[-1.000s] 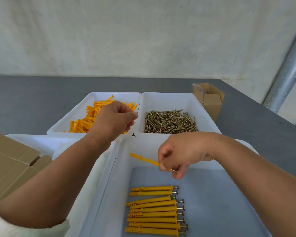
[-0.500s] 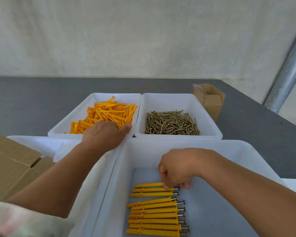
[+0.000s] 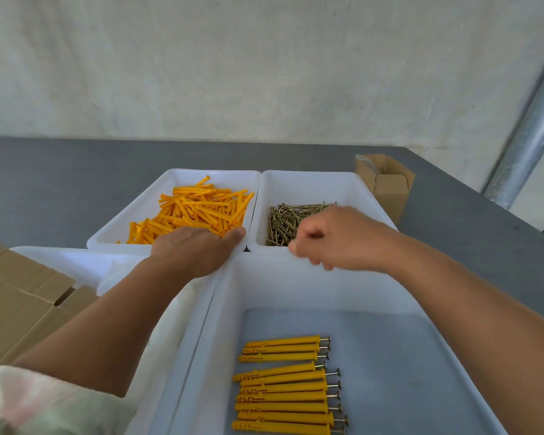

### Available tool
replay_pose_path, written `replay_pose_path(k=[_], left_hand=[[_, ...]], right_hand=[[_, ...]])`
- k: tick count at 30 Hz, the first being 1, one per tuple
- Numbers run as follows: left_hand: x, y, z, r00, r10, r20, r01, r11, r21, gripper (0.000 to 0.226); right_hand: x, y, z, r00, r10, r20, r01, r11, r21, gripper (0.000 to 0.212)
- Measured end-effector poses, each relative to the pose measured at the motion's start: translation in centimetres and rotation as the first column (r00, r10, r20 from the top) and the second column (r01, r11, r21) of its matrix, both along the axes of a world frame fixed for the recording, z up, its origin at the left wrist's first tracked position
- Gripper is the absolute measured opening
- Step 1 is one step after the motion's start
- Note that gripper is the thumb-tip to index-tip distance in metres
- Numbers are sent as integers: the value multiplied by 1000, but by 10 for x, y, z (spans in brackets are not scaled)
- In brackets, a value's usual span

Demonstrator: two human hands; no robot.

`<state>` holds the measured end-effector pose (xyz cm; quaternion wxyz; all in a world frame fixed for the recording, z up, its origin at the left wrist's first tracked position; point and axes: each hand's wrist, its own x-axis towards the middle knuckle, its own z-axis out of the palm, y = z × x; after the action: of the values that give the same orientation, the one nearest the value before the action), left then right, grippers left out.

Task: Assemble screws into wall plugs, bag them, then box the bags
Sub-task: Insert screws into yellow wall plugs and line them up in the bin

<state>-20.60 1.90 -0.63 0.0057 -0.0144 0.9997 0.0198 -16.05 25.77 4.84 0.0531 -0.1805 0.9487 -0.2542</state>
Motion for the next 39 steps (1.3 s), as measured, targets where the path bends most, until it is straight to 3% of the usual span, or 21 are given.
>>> replay_pose_path(k=[2, 4, 7, 10, 24, 28, 32, 39], left_hand=[[0, 0, 0, 1000, -1, 2, 1, 1000, -3, 94], [0, 0, 1, 1000, 0, 1, 0, 1000, 3, 94], [-1, 0, 1, 1000, -2, -4, 2, 1000, 5, 94], [0, 1, 1, 1000, -12, 1, 12, 1000, 4, 93], [3, 2, 6, 999, -24, 32, 23, 1000, 19, 90], [7, 3, 9, 999, -26, 22, 25, 999, 48, 87], [11, 3, 13, 998, -66, 5, 65, 994, 84, 69], [14, 8, 22, 993, -39, -112, 71, 951, 301, 28]], right_hand=[[-11, 8, -5, 979, -117, -165, 120, 993, 7, 43], [-17, 15, -15, 966, -153, -209, 186, 971, 147, 51], [-23, 22, -31, 982, -182, -47, 187, 925, 332, 67], [-28, 24, -38, 971, -234, 47, 199, 902, 383, 83], [-34, 26, -42, 971, -236, 31, 209, 908, 363, 70], [-33, 27, -38, 976, -211, 57, 189, 945, 268, 59], [-31, 30, -31, 970, -208, 124, 198, 976, 92, 37], [-31, 29, -28, 982, -187, 34, 185, 981, 61, 29]])
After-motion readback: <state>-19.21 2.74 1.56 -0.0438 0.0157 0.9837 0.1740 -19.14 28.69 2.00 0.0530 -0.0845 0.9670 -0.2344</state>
